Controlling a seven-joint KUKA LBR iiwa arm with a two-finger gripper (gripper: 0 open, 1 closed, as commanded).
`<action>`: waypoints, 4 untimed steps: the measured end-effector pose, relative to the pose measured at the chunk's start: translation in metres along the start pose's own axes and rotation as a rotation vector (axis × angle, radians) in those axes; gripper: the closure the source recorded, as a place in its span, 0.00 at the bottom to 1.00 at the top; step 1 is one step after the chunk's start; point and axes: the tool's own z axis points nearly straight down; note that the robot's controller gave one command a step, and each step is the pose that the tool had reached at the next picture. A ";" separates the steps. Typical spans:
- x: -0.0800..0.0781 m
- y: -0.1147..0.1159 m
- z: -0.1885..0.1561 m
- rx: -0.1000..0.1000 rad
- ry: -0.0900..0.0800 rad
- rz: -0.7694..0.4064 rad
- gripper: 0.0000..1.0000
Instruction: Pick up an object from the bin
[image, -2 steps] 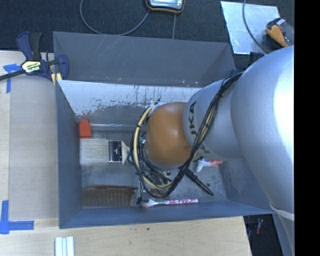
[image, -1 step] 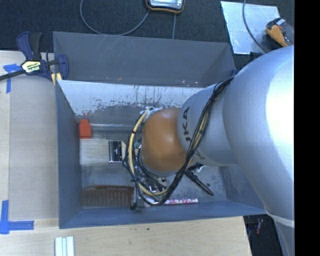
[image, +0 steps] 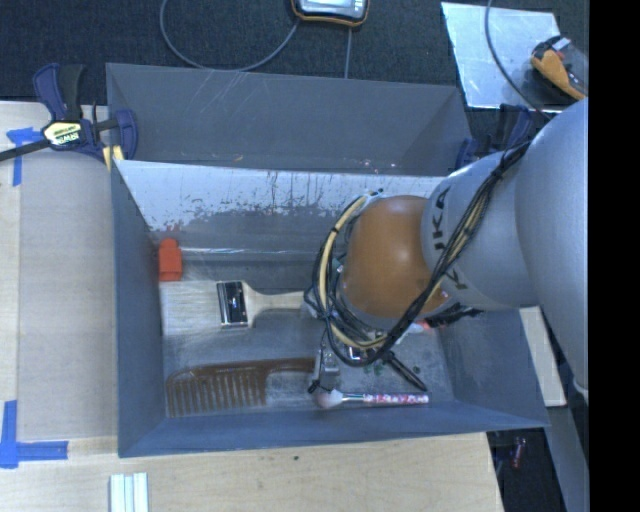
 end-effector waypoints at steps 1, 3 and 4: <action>0.023 0.070 -0.001 -0.003 0.011 -0.108 1.00; 0.026 0.069 -0.018 0.000 0.023 -0.108 1.00; 0.023 0.069 -0.053 -0.001 0.016 -0.108 1.00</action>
Offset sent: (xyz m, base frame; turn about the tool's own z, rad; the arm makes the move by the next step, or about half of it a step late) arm 0.0000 0.0000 0.0000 0.0000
